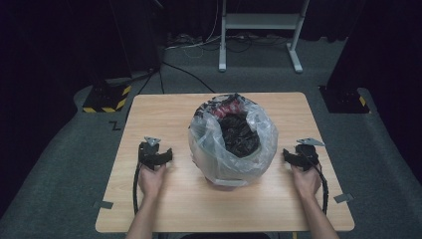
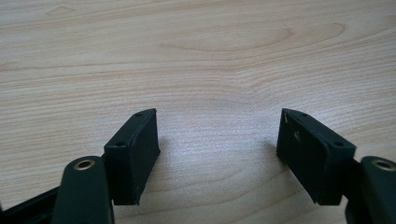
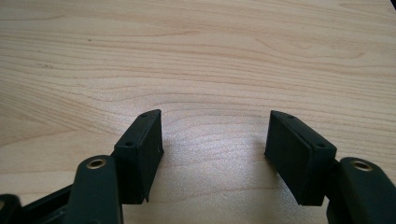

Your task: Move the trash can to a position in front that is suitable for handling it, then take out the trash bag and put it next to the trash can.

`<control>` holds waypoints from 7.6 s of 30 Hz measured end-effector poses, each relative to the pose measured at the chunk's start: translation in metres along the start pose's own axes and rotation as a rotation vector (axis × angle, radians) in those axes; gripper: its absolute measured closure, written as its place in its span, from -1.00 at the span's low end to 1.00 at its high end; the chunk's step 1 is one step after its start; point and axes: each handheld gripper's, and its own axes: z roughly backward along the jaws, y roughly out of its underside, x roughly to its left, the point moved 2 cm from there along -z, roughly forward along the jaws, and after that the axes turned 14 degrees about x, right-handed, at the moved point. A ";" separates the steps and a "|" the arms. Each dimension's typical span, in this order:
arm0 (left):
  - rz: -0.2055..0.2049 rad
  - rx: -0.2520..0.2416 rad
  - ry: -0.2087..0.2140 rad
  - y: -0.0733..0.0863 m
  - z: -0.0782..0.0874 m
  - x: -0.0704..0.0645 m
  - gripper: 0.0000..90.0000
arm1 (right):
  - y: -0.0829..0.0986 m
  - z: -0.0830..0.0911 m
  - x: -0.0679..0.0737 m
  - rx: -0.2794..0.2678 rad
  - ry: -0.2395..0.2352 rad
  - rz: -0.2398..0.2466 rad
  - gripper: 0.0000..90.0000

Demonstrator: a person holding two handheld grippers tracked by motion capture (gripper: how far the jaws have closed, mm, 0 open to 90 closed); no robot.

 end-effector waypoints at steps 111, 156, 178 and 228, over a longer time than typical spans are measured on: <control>0.092 0.009 0.189 -0.051 0.103 -0.010 -0.49 | -0.057 0.051 0.074 -0.012 -0.327 0.090 -0.01; -0.066 0.042 0.489 -0.104 0.210 -0.120 -0.76 | -0.158 0.167 0.151 -0.088 -0.424 0.270 -0.10; -0.184 0.115 0.502 -0.118 0.166 -0.147 0.88 | -0.169 0.152 0.164 -0.001 -0.487 0.345 0.98; -0.187 0.114 0.545 -0.151 0.122 -0.205 1.00 | -0.181 0.160 0.214 0.080 -0.574 0.390 -0.22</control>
